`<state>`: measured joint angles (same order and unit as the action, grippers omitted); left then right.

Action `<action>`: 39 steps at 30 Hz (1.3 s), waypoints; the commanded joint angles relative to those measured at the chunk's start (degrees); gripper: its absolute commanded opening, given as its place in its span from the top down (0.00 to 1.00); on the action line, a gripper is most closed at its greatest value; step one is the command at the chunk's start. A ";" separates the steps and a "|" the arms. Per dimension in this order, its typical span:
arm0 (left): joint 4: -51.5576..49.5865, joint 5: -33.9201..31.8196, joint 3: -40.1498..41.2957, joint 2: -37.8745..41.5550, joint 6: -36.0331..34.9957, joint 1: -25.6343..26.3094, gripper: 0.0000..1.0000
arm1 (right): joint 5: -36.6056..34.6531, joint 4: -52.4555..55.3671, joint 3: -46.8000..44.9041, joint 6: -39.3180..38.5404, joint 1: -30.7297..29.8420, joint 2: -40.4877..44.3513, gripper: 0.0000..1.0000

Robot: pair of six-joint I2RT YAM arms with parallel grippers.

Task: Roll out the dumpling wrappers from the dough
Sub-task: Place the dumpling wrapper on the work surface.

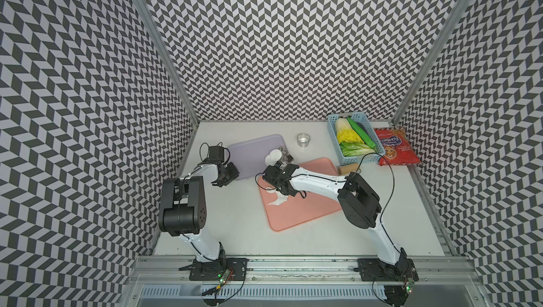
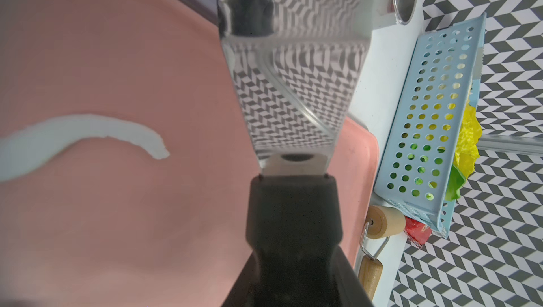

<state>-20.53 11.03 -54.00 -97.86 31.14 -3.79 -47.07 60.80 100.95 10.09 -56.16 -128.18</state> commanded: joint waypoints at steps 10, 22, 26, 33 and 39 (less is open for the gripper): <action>-1.35 1.23 2.34 -1.14 0.48 0.19 0.65 | -4.01 4.16 2.13 3.16 0.39 0.27 1.00; -1.33 0.96 2.27 -1.72 0.55 0.19 0.69 | -0.68 -0.94 2.71 -0.67 -0.74 5.46 1.00; -1.18 1.02 2.40 -1.71 0.68 0.19 0.69 | -0.81 -1.28 0.92 -0.68 -0.79 6.09 1.00; -1.09 1.12 2.58 -1.63 0.83 0.21 0.69 | -2.14 -1.46 -1.02 -0.33 -0.49 6.00 1.00; -1.09 1.19 2.69 -1.54 0.86 0.19 0.69 | -1.89 -1.62 -0.90 -0.20 -0.38 5.31 1.00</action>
<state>-19.09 11.79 -53.41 -97.86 31.62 -3.79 -47.07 60.82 99.92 9.04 -56.49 -124.62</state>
